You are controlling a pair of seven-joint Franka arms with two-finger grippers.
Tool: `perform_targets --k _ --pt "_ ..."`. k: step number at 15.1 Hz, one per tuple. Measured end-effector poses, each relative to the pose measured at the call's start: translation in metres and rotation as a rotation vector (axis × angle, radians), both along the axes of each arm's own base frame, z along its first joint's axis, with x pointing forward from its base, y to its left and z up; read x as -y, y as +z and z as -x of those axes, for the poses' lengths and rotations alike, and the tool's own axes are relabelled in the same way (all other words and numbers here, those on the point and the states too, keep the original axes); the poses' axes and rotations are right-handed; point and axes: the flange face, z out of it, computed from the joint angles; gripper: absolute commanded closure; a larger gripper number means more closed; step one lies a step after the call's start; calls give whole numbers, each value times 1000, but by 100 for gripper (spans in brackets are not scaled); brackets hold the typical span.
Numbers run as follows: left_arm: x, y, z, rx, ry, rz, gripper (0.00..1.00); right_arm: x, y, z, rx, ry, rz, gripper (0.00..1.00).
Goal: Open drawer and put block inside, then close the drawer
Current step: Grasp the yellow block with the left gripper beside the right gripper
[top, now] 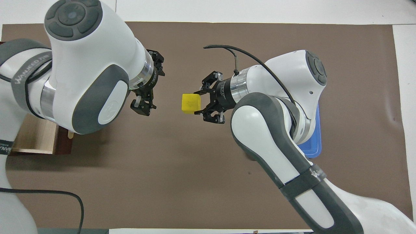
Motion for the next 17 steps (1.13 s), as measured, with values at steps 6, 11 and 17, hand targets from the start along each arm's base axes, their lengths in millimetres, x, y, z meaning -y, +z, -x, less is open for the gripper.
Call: perform_targets --k 6,11,17 --pt "18 -19 1 -14 142 -23 0 -29 2 14 14 -15 -3 100" --pt "24 -36 8 -39 143 -45 0 -28 1 13 13 -17 -2 100" --pt "31 -42 18 -53 149 -58 0 -27 1 13 12 -18 -2 100"
